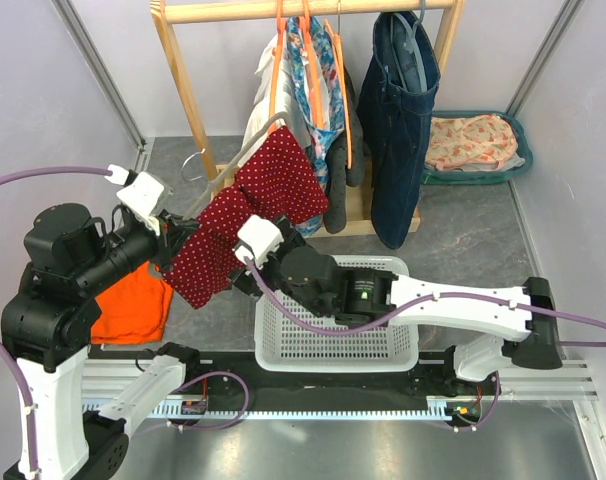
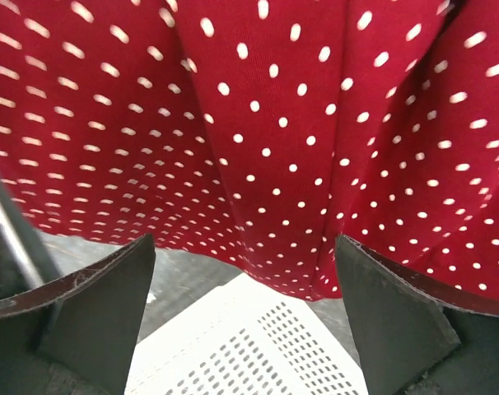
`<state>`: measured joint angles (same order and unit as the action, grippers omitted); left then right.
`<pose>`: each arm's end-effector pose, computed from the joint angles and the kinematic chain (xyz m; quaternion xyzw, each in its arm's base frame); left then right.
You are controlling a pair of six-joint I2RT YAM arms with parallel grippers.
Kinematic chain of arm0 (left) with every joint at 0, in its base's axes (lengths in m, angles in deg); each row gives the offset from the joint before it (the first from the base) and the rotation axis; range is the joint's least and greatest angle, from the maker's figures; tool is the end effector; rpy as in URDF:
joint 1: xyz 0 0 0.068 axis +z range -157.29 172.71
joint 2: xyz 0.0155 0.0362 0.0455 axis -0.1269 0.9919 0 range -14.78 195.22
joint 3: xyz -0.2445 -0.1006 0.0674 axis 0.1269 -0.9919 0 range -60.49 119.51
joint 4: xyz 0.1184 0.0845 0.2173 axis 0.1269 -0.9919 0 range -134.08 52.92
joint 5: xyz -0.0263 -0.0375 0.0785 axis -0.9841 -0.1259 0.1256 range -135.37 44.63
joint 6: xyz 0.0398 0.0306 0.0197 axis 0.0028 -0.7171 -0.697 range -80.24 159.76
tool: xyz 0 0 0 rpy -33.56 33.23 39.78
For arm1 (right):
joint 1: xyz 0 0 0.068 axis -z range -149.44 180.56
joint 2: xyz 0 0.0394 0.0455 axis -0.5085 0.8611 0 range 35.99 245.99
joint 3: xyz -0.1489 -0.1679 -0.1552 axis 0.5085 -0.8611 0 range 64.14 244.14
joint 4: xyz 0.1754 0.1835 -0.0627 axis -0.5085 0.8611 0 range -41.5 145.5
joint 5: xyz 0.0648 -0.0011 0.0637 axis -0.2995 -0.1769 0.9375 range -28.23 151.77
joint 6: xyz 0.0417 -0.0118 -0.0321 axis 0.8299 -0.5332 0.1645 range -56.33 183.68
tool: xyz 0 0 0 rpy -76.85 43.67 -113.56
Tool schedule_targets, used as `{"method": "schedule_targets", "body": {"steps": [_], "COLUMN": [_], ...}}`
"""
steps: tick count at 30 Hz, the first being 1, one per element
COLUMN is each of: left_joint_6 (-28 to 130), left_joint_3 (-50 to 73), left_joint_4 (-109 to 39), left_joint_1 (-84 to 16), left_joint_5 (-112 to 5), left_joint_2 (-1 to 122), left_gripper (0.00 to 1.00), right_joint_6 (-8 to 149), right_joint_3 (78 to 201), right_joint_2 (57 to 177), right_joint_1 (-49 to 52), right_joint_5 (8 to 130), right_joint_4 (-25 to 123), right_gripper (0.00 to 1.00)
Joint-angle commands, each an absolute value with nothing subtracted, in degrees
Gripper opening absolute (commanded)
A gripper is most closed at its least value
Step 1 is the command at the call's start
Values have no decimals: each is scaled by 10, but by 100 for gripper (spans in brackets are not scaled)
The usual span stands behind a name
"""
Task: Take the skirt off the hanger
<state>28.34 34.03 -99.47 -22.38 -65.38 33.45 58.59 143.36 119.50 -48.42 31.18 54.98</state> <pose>0.0676 -0.0307 0.4992 0.2821 0.7421 -0.1578 0.5872 0.0831 0.3320 0.3978 -0.3725 0.6645 0.2073 0.6137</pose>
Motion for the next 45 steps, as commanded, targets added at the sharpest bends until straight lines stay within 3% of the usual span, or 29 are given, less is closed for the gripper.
{"method": "schedule_targets", "body": {"steps": [1, 3, 10, 11, 12, 13, 14, 20, 30, 45], "left_joint_6": [289, 290, 292, 292, 291, 291, 291, 286, 260, 251], "left_joint_3": [370, 372, 371, 370, 369, 369, 368, 346, 211, 197], "left_joint_4": [-961, -961, -962, -962, -963, -963, -963, -960, -905, -939], "left_joint_1": [-221, -222, -222, -222, -222, -221, -222, -222, -222, -222], "left_joint_5": [-672, -674, -676, -674, -673, -671, -671, -654, -568, -504], "left_joint_2": [329, 329, 329, 329, 328, 329, 327, 322, 291, 235], "left_gripper": [7, 7, 7, 7, 7, 7, 7, 7, 2, 2], "right_joint_6": [561, 566, 572, 572, 573, 574, 575, 591, 638, 743], "right_joint_3": [1459, 1454, 1458, 1460, 1461, 1461, 1461, 1492, 1684, 1578], "right_joint_2": [1205, 1205, 1219, 1220, 1219, 1218, 1215, 1173, 1031, 884], "right_joint_1": [-456, -446, -421, -422, -420, -420, -420, -421, -428, -429], "right_joint_5": [292, 306, 345, 349, 352, 352, 353, 365, 464, 438], "right_joint_4": [489, 470, 439, 440, 439, 436, 435, 478, 579, 665], "right_gripper": [91, 85, 45, 37, 14, 3, 0, 0, 0, 0]}}
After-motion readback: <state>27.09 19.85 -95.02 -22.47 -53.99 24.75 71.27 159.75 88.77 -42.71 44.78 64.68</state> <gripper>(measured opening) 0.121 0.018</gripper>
